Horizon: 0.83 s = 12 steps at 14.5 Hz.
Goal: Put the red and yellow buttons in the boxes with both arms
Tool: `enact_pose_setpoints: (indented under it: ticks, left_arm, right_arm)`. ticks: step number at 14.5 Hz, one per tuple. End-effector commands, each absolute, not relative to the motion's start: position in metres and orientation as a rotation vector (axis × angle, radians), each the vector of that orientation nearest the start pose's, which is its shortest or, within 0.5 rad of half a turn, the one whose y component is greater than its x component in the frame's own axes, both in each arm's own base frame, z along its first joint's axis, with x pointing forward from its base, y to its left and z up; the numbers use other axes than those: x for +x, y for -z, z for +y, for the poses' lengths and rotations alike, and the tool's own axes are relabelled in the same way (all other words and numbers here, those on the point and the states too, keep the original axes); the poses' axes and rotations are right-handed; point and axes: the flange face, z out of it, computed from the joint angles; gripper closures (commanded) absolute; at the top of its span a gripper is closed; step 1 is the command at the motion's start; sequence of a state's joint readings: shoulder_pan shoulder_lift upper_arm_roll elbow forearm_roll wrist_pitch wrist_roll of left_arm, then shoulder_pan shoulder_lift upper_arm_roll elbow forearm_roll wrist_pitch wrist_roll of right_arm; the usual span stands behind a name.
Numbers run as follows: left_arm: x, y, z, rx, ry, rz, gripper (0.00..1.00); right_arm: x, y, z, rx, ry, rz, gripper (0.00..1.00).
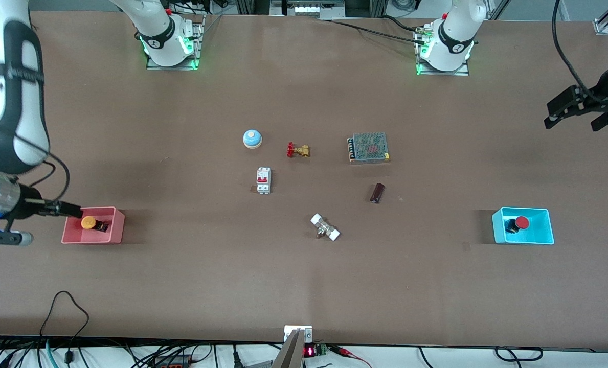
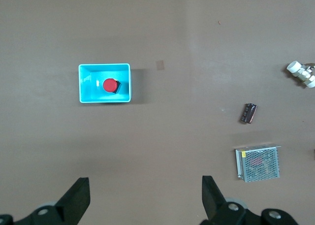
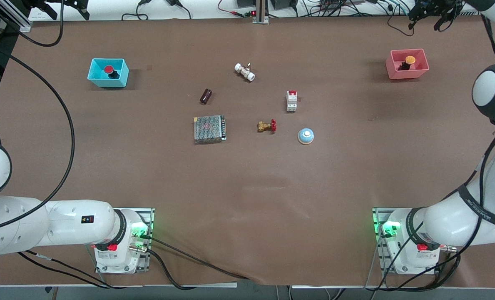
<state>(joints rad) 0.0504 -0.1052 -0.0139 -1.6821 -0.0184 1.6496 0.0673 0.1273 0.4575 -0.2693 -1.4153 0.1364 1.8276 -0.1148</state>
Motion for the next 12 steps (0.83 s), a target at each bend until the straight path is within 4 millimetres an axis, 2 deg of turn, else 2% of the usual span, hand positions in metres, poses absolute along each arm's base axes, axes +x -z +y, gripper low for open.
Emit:
enact_pose_setpoints:
  ticks: [1,6,7,10,12]
  left_arm:
    - [0.517,-0.656,0.016,-3.151,0.122,0.029,0.0]
    - [0.534,-0.636,0.012,-3.154,0.105,0.064,0.0]
    - [0.535,-0.636,0.012,-3.153,0.103,0.064,0.0]
    - [0.55,-0.632,0.013,-3.154,0.1,0.062,0.0]
    - [0.558,-0.634,0.01,-3.155,0.103,0.067,0.0]
  right_arm:
    - [0.652,-0.504,-0.026,-3.076,-0.064,0.003,0.0]
    - [0.591,-0.589,-0.036,-3.09,-0.154,0.029,0.0]
    - [0.582,-0.599,-0.039,-3.124,-0.169,0.021,0.0]
    - [0.578,-0.606,-0.04,-3.137,-0.139,0.029,0.0]
    - [0.582,-0.594,-0.041,-3.142,-0.125,0.03,0.0]
